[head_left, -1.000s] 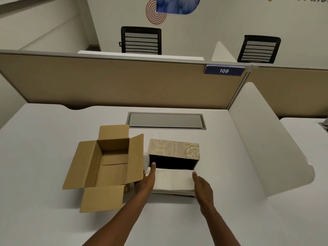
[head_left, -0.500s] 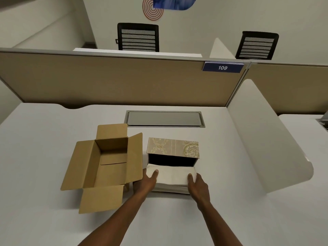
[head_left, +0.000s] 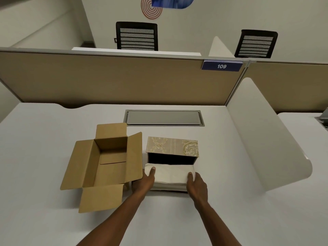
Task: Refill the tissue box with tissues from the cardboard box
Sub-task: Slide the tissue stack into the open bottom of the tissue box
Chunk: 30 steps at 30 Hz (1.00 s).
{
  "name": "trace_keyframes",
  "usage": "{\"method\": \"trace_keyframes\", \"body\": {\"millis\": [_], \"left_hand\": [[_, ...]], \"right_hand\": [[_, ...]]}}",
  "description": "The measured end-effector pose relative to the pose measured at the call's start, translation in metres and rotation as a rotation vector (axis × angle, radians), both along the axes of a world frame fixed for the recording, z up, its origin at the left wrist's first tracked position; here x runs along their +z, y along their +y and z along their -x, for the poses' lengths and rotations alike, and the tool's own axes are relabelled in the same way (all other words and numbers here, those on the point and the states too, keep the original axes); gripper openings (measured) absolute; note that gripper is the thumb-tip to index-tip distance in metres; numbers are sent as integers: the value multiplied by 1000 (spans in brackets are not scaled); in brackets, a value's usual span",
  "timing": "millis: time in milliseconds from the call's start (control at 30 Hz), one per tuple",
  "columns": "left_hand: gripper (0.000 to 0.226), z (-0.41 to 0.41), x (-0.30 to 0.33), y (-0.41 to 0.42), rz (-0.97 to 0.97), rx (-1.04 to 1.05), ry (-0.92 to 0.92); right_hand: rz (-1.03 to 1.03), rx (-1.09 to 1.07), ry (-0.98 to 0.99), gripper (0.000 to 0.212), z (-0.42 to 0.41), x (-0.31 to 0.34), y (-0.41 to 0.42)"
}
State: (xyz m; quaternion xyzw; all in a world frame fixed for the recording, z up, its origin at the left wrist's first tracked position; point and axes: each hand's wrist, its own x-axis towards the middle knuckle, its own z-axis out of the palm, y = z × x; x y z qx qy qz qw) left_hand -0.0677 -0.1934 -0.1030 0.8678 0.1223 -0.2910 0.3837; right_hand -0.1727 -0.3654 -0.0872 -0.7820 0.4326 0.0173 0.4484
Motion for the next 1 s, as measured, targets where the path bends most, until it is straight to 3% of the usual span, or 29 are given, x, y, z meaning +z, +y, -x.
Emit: {"method": "trace_keyframes", "body": {"millis": [367,600,700,767,900,1000], "left_hand": [[69,-5,-5,-1,49,-25,-65],[75,-8,-9,2,-42,-101,-28],[76,6,-5,0,-77,-130,-272],[72,19,-2,-5,-76,-186,-503],[55,37,-5,-15,-23,-591,-948],[55,32,-13,-14,-110,-836,-920]], "right_hand": [[28,-39,-21,44,1,-5,3],[-14,-49,-24,50,2,-9,2],[182,-52,-96,61,6,-8,6],[452,35,-257,51,8,-6,14],[773,421,-393,43,0,-15,29],[733,667,-267,54,-6,-25,30]]}}
